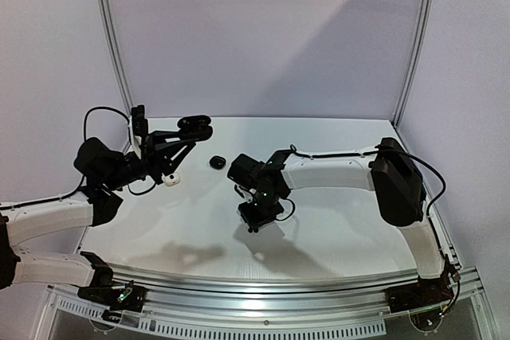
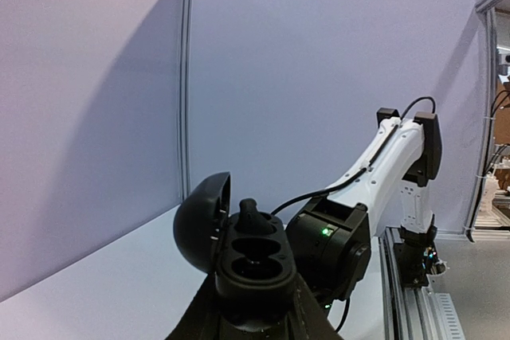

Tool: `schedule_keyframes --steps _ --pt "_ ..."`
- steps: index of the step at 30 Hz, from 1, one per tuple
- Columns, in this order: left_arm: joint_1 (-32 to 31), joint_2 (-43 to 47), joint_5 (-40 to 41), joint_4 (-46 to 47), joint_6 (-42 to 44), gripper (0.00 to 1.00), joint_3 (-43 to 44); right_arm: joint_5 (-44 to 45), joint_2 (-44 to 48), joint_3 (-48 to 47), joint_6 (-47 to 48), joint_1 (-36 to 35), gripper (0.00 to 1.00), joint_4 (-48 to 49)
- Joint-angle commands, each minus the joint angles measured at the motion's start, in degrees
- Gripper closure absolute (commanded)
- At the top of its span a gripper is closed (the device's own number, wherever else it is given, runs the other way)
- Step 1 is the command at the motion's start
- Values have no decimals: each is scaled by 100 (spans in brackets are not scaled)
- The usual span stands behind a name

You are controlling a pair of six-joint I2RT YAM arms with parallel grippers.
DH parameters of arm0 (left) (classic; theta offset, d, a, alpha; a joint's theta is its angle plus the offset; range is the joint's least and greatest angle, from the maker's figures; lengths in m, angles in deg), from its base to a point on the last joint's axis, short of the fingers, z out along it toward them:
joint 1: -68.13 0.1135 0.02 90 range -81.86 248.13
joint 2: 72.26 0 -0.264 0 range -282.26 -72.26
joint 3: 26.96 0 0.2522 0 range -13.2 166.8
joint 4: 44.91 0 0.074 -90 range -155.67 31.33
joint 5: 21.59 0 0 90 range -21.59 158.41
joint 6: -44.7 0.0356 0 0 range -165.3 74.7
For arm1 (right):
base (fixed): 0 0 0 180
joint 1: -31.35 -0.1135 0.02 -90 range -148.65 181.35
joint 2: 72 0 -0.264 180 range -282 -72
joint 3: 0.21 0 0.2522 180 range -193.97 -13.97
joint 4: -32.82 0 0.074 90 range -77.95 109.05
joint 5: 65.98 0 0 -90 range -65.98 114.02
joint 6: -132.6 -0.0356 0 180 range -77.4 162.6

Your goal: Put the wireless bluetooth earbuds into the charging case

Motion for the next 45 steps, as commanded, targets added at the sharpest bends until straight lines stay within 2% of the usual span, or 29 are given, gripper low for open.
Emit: schedule_keyframes --steps 1,16,22,29,40,45 --pt "70 -47 12 48 -12 100 -100 -88 -13 311 -70 -121 84 -362" --pt "70 -58 12 55 -14 100 -132 -113 -30 289 -163 -193 76 -734" --pt "70 -49 5 60 -22 100 -145 -568 -100 310 -91 -208 76 -679" --pt "70 -66 14 39 -10 100 -142 -1138 93 711 -18 -211 80 -281" --pt "69 -144 -32 11 12 100 -65 -1010 260 819 24 -261 81 -490" --pt "66 -179 -32 0 11 100 -53 -947 187 889 97 -361 88 -690"
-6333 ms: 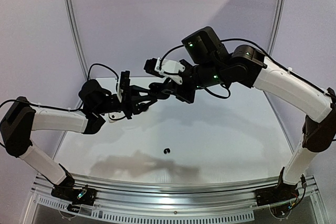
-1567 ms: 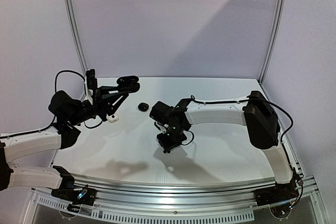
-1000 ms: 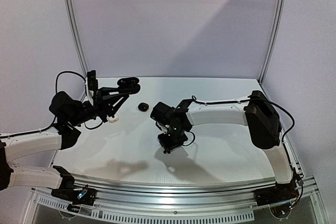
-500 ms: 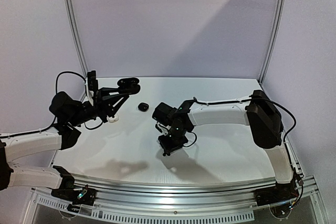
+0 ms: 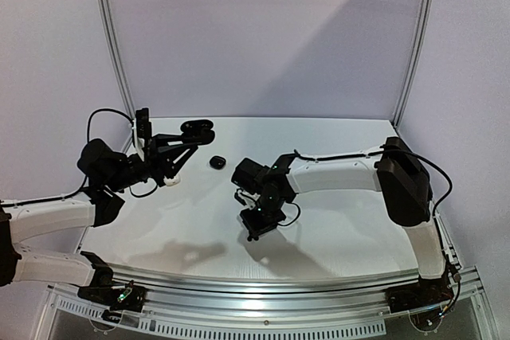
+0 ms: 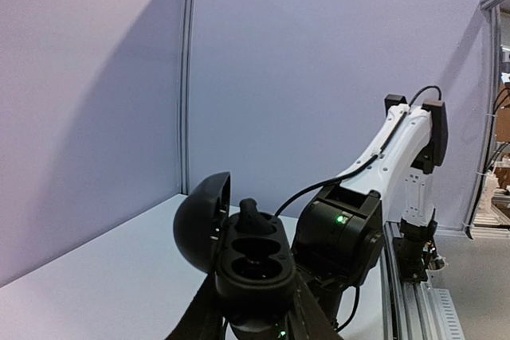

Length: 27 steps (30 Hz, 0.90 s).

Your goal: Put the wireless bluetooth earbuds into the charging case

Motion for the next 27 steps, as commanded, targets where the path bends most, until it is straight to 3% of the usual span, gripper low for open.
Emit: schedule_keyframes --steps 1,9,15,21,27 --pt "69 -54 -32 5 7 100 18 -213 -132 334 88 -280 89 -958" --pt "65 -69 -46 14 -5 100 14 46 -163 85 32 -280 100 -1142" --pt "63 -44 -27 8 11 100 -15 417 19 -150 46 -279 100 -1083" --pt "61 -36 -15 35 18 100 -32 1092 608 202 63 -277 100 -466" --pt "61 -20 -2 -1 60 100 -45 1166 909 506 143 -280 100 57"
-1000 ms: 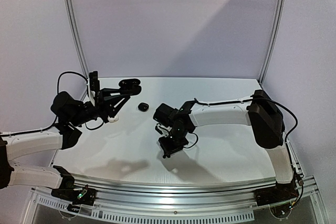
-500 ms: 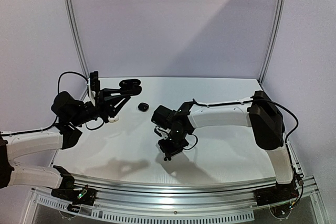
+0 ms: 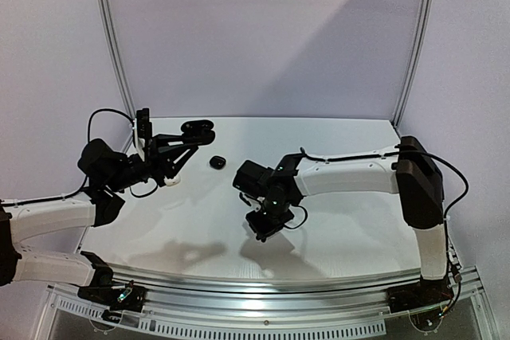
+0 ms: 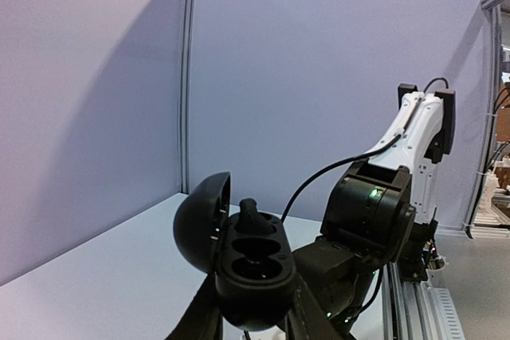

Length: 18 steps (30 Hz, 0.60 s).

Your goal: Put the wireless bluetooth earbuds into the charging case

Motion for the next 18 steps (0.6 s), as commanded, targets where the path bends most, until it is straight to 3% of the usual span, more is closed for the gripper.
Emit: schedule_keyframes --steps 1,6,12,18 --pt "61 5 3 -10 62 100 -43 264 378 183 95 -40 100 376" --pt "61 -27 35 -44 125 100 -42 680 510 169 157 -38 100 386" --pt "43 -104 251 -237 467 100 -77 1810 1185 -52 497 -48 100 487" --pt "35 -241 589 -292 388 100 30 2726 1842 -727 2063 -386 100 861"
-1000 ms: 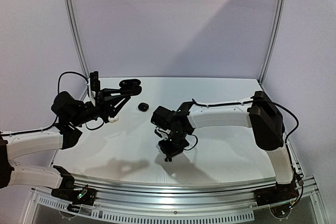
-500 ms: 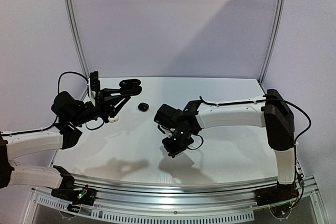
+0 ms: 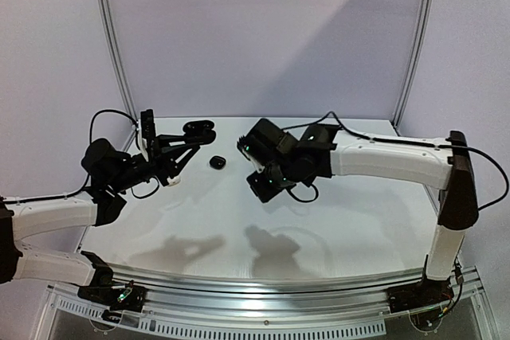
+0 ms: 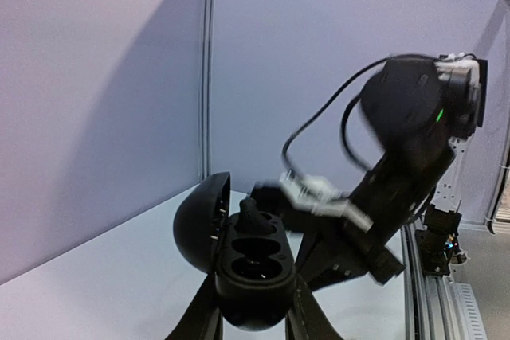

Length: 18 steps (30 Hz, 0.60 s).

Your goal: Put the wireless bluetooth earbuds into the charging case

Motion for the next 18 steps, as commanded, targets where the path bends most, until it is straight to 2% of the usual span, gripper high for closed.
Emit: schedule_keyframes --steps 1,9,18 --pt "35 -170 328 -127 72 100 51 962 663 -710 1411 -346 100 497" --pt "-26 -357 351 -348 303 100 384 1256 890 -1556 3601 -709 100 1491" --pt "-273 -443 367 -153 961 100 606 937 441 -1878 5475 -752 100 2536"
